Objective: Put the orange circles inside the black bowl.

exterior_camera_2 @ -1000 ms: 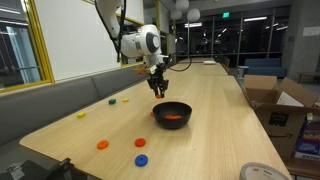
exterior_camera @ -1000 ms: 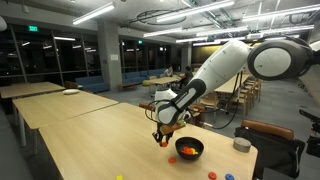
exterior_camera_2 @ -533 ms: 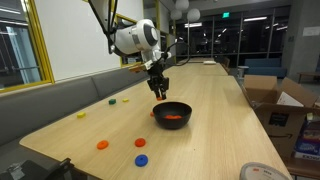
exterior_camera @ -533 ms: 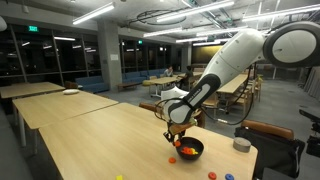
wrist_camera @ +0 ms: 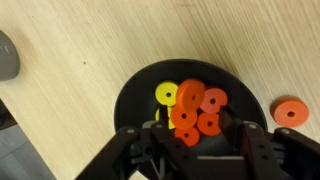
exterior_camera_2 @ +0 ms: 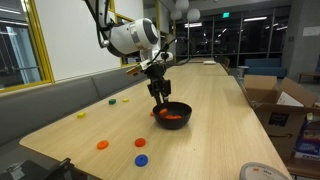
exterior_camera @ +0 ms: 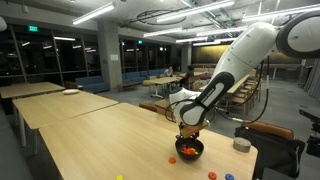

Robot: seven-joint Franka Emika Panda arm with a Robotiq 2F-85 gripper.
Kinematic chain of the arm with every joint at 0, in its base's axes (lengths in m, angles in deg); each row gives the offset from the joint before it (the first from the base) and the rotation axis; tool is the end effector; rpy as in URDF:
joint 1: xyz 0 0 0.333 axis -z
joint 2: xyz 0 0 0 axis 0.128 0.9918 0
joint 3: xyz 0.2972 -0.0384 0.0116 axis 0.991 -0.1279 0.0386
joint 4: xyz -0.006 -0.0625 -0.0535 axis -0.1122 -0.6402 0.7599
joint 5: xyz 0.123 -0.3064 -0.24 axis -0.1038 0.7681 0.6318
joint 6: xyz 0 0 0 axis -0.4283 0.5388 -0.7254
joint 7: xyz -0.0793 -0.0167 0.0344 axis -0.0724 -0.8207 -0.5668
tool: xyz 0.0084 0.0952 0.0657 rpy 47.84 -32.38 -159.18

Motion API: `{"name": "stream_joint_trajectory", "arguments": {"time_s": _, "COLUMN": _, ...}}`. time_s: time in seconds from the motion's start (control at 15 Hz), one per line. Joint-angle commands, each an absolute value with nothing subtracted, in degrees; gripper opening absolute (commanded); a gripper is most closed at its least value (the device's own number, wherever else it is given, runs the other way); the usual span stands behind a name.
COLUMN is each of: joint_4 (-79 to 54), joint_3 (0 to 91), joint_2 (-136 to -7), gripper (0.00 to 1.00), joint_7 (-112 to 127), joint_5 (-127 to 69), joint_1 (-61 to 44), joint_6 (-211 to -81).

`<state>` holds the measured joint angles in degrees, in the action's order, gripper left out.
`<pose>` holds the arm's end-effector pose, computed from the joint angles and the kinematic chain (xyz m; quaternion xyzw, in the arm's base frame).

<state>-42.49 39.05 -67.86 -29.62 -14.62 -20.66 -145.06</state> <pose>0.5614 0.0188 0.1980 0.9639 -0.2195 -0.0166 0.1497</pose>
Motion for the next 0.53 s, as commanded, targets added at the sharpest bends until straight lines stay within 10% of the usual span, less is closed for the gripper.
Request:
{"name": "stream_joint_trajectory", "arguments": {"time_s": 0.0, "joint_4": -46.5, "joint_3": 40.22, "joint_2": -70.72, "gripper": 0.88, "joint_7": -30.72, "joint_5": -13.24, "joint_1": -18.41, "joint_6": -148.02}}
{"name": "stream_joint_trajectory", "arguments": {"time_s": 0.47, "joint_4": -54.59, "joint_3": 42.75, "joint_2": -79.87, "gripper": 1.0, "joint_7": -22.49, "joint_5": -13.98, "joint_1": -16.63, "joint_6": -147.09}}
